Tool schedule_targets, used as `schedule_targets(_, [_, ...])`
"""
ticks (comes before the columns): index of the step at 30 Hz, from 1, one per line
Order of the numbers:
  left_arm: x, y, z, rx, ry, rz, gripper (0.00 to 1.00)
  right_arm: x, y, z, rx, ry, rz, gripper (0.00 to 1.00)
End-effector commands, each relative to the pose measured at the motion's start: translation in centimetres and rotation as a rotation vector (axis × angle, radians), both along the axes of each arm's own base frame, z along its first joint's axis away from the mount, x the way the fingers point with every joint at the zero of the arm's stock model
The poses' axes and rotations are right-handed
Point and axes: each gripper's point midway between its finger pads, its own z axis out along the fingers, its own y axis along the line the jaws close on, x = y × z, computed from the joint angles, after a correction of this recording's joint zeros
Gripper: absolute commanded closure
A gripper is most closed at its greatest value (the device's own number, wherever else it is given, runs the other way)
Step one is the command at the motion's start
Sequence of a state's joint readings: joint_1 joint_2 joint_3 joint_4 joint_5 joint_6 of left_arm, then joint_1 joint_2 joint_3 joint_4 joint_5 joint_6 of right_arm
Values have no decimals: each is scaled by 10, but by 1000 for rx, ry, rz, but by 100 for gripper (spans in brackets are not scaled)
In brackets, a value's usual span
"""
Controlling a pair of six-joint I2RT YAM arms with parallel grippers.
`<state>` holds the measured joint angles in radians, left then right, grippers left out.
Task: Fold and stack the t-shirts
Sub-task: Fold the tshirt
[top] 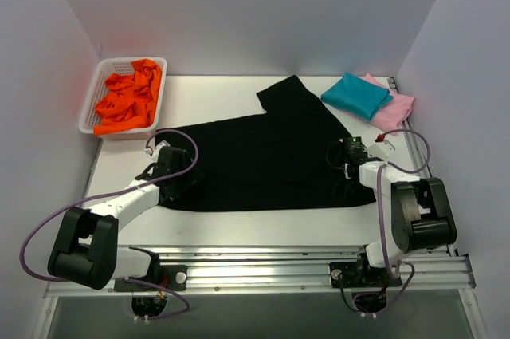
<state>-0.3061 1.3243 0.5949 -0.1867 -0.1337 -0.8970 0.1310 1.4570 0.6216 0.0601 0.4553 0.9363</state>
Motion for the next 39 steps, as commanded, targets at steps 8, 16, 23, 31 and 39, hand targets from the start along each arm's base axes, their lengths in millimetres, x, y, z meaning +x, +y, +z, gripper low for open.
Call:
schedule_targets(8, [3, -12, -24, -47, 18, -40, 65, 18, 27, -29, 119, 14, 121, 83])
schedule_targets(16, [5, -20, -34, -84, 27, -60, 98, -1, 27, -9, 158, -63, 95, 100])
schedule_targets(23, [-19, -17, 5, -93, -28, -60, 98, -46, 12, 48, 139, -147, -26, 100])
schedule_targets(31, [-49, -2, 34, -72, -52, -53, 98, -94, -3, 99, 131, -275, -92, 100])
schedule_targets(39, [-80, 0, 23, -88, 14, -74, 88, -117, 6, 88, 165, -190, -68, 98])
